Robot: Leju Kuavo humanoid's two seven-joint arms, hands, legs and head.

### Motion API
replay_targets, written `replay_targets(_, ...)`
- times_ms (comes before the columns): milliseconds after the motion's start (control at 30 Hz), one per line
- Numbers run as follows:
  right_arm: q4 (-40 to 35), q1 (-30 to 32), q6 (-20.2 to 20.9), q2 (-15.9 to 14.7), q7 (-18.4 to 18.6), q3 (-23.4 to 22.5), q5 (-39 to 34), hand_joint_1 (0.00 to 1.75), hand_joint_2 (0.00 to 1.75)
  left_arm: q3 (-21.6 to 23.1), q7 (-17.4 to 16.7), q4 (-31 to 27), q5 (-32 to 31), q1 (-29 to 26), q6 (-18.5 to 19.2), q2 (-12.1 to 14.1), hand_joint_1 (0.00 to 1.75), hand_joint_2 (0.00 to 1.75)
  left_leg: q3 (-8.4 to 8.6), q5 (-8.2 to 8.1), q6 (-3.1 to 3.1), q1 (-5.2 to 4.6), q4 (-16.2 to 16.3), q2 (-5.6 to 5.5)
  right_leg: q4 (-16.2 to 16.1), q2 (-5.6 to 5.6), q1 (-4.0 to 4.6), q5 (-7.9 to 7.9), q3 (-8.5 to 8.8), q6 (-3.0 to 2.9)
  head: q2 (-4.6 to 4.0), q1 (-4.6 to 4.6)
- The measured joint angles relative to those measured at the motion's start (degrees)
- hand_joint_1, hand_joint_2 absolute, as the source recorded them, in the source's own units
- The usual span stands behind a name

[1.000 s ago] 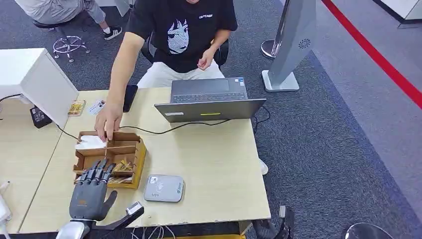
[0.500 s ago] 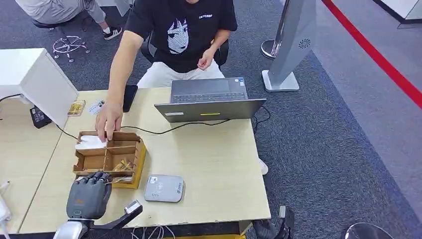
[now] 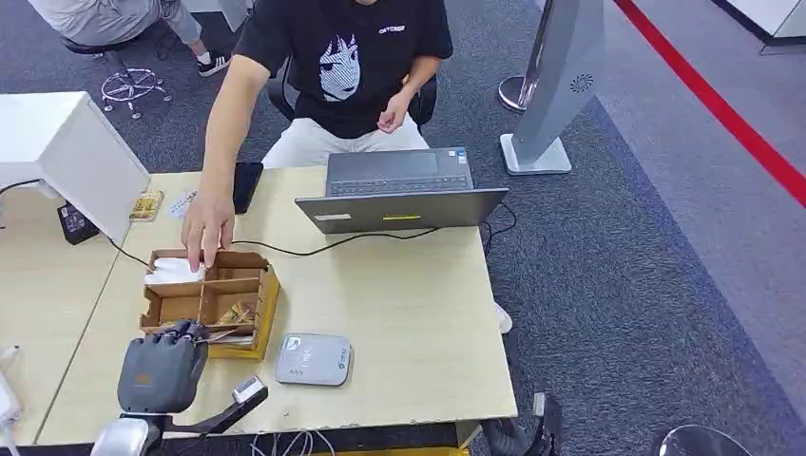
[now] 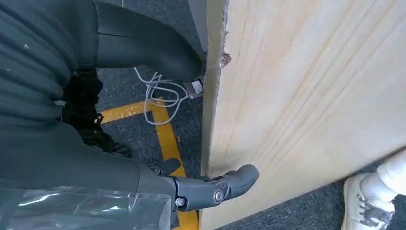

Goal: Pass the card to the sensor for recognition and then transmit it.

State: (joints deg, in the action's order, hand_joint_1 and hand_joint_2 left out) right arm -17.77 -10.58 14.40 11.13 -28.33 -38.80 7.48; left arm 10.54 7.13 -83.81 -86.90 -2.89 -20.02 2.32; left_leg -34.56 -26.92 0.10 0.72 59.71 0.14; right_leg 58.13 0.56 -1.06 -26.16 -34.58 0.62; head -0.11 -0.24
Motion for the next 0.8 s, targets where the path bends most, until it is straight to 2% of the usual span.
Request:
replay_targets(200,0.0,0.0,-0.1,0.3,0.9,0.5,0.5,0.00,1.75,-0.9,-1.3,-8.0,-0.3,5.5,6.2,2.3,1.75,1.75,-0.02,0.10,-0.10,0.09,0.0,-0.01,0.0,-0.01,0.05,0.06,0.01,-0.09,0.00,0.00)
replay_targets(300,0.0,-0.1,-0.2,0.4,1.4,0.9,1.0,0.00,1.75,-1.6,-2.1,-9.3,-0.5,9.3,8.8,3.6,1.75,1.75,-0.01,0.15,-0.18,0.15,0.0,0.02,0.0,0.01,0.12,0.14,-0.01,-0.21,0.00,0.00)
replay_targets(567,-0.2,-0.5,-1.7,1.4,2.4,1.5,0.9,0.00,1.75,-4.3,-2.9,-8.0,0.8,17.3,12.5,5.9,1.75,1.75,-0.01,0.24,-0.33,0.41,0.0,0.22,0.0,0.25,0.34,0.30,-0.08,-0.45,0.00,0.00)
replay_targets(800,-0.2,-0.8,-1.9,1.8,2.8,2.0,1.0,0.00,1.75,-6.3,-4.0,-2.2,-0.3,20.5,13.2,7.3,1.75,1.75,-0.03,0.28,-0.50,0.48,0.0,0.55,0.1,0.56,0.38,0.39,-0.28,-0.59,0.00,0.00)
